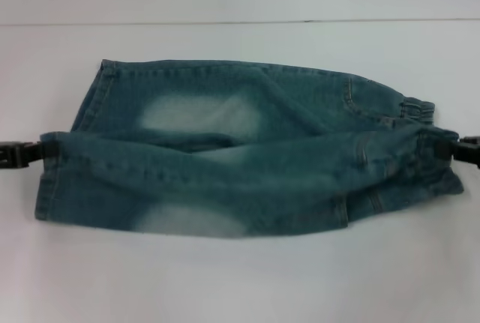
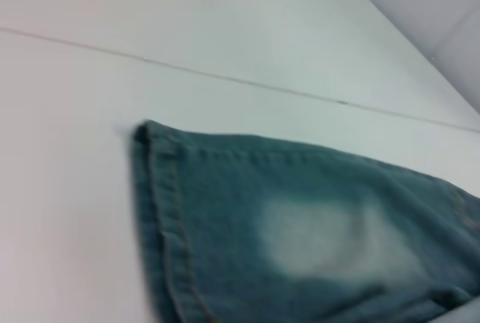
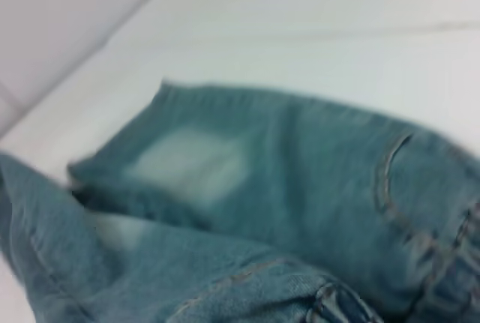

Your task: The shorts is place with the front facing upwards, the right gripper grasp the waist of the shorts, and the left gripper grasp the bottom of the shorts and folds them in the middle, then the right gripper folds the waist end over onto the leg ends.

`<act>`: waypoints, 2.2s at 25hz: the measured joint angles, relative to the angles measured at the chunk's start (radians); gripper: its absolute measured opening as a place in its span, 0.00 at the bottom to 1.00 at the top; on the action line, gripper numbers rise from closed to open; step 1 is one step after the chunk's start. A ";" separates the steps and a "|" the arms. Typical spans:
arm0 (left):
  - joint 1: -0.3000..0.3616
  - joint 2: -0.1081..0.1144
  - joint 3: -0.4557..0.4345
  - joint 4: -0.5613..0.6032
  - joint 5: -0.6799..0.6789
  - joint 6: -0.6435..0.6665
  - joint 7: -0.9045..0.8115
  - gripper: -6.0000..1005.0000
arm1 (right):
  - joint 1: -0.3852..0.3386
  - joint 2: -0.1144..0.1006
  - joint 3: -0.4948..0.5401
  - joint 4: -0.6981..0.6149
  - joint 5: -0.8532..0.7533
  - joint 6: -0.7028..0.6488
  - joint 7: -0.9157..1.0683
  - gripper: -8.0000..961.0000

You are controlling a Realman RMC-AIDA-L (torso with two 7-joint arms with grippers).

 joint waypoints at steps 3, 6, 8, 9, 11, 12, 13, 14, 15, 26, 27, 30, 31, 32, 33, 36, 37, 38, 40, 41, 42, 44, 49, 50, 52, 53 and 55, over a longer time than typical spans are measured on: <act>-0.003 -0.004 0.006 -0.021 -0.020 -0.064 0.005 0.01 | -0.005 0.003 0.004 0.041 0.064 0.033 -0.021 0.05; -0.011 -0.005 0.009 -0.044 -0.043 -0.110 0.014 0.01 | -0.006 0.014 0.005 0.052 0.107 0.068 -0.035 0.05; -0.020 -0.004 0.011 -0.060 -0.071 -0.140 0.031 0.01 | -0.006 0.024 0.007 0.053 0.121 0.095 -0.047 0.05; -0.027 -0.004 0.013 -0.065 -0.103 -0.158 0.043 0.01 | -0.007 0.038 0.008 0.055 0.147 0.121 -0.081 0.05; -0.029 -0.004 0.015 -0.065 -0.119 -0.167 0.047 0.01 | -0.008 0.045 0.008 0.056 0.165 0.133 -0.106 0.05; -0.034 -0.004 0.017 -0.065 -0.144 -0.178 0.054 0.01 | -0.011 0.053 0.009 0.058 0.187 0.146 -0.135 0.05; -0.037 -0.004 0.018 -0.066 -0.157 -0.184 0.058 0.01 | -0.014 0.059 0.009 0.059 0.206 0.156 -0.160 0.05; -0.042 -0.004 0.019 -0.066 -0.173 -0.195 0.064 0.01 | -0.017 0.072 0.009 0.069 0.247 0.186 -0.215 0.05; -0.047 -0.006 0.019 -0.069 -0.194 -0.213 0.071 0.01 | -0.017 0.072 0.009 0.069 0.247 0.186 -0.215 0.05; -0.103 -0.024 0.037 -0.169 -0.327 -0.443 0.213 0.05 | 0.000 0.144 0.006 0.095 0.416 0.388 -0.435 0.06; -0.107 -0.028 0.042 -0.177 -0.337 -0.462 0.235 0.06 | 0.005 0.149 0.005 0.096 0.421 0.402 -0.447 0.06; -0.120 -0.035 0.063 -0.199 -0.348 -0.514 0.272 0.08 | 0.021 0.156 0.002 0.101 0.424 0.433 -0.472 0.06; -0.130 -0.038 0.088 -0.221 -0.349 -0.566 0.288 0.08 | 0.028 0.158 0.002 0.107 0.424 0.447 -0.482 0.06; -0.133 -0.040 0.094 -0.227 -0.349 -0.580 0.295 0.09 | 0.034 0.159 0.002 0.114 0.424 0.462 -0.492 0.06; -0.136 -0.041 0.097 -0.230 -0.349 -0.589 0.302 0.10 | 0.037 0.159 0.003 0.119 0.425 0.475 -0.498 0.06; -0.145 -0.046 0.101 -0.238 -0.349 -0.605 0.328 0.11 | 0.045 0.161 0.007 0.137 0.426 0.513 -0.509 0.06; -0.148 -0.047 0.106 -0.239 -0.349 -0.605 0.330 0.12 | 0.046 0.161 0.008 0.141 0.429 0.521 -0.510 0.06; -0.149 -0.047 0.110 -0.239 -0.349 -0.604 0.330 0.13 | 0.046 0.162 0.008 0.144 0.432 0.530 -0.508 0.06; -0.152 -0.049 0.118 -0.240 -0.353 -0.611 0.326 0.14 | 0.046 0.163 0.002 0.146 0.435 0.549 -0.489 0.06; -0.152 -0.053 0.122 -0.239 -0.358 -0.622 0.326 0.14 | 0.046 0.163 -0.001 0.146 0.435 0.557 -0.477 0.06; -0.152 -0.056 0.125 -0.238 -0.361 -0.630 0.327 0.15 | 0.045 0.164 -0.002 0.146 0.435 0.560 -0.468 0.07; -0.148 -0.061 0.130 -0.235 -0.372 -0.645 0.333 0.16 | 0.037 0.170 0.004 0.141 0.437 0.562 -0.460 0.09; -0.132 -0.064 0.135 -0.234 -0.413 -0.641 0.349 0.19 | 0.029 0.172 0.004 0.134 0.438 0.562 -0.431 0.18; -0.128 -0.065 0.136 -0.233 -0.421 -0.636 0.351 0.20 | 0.027 0.171 0.005 0.133 0.439 0.560 -0.422 0.20; -0.120 -0.066 0.138 -0.232 -0.431 -0.617 0.355 0.29 | 0.025 0.165 0.007 0.131 0.443 0.553 -0.410 0.24; -0.116 -0.066 0.138 -0.232 -0.435 -0.606 0.357 0.34 | 0.024 0.162 0.007 0.130 0.445 0.548 -0.403 0.26; -0.107 -0.067 0.138 -0.230 -0.444 -0.575 0.360 0.43 | 0.019 0.156 0.000 0.108 0.444 0.529 -0.365 0.36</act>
